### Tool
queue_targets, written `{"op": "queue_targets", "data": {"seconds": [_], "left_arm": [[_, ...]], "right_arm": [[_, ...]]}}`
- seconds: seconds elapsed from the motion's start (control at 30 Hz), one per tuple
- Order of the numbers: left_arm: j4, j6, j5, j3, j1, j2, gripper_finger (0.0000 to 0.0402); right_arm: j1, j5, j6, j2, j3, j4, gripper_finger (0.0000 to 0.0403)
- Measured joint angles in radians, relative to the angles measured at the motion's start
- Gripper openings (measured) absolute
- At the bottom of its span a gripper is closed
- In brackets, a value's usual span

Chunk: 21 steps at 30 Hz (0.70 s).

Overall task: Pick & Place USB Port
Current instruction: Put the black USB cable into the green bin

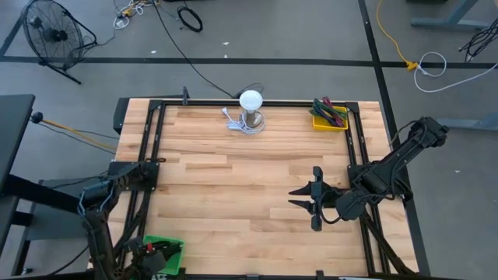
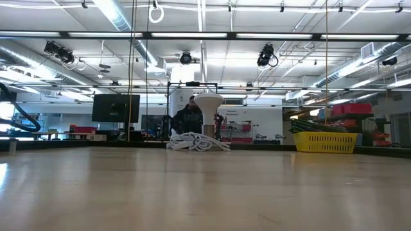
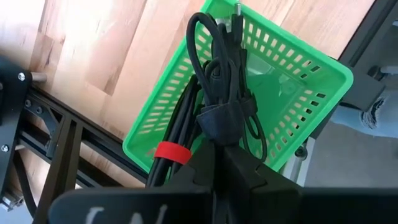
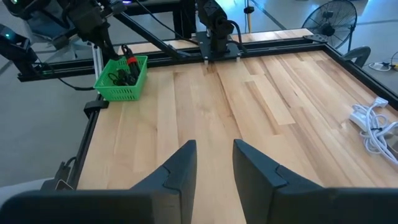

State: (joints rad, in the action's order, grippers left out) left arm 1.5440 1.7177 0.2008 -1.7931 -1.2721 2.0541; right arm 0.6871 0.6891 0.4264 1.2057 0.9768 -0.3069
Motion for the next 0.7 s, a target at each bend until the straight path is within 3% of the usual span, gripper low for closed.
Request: {"op": "queue_targets", "data": {"seconds": [0.7], "left_arm": [[0.007,-0.001,0.05,0.0,0.0,0.0,0.0043]], "right_arm": [[0.0,0.001,-0.001,0.0,0.0,-0.001,0.0104]]}}
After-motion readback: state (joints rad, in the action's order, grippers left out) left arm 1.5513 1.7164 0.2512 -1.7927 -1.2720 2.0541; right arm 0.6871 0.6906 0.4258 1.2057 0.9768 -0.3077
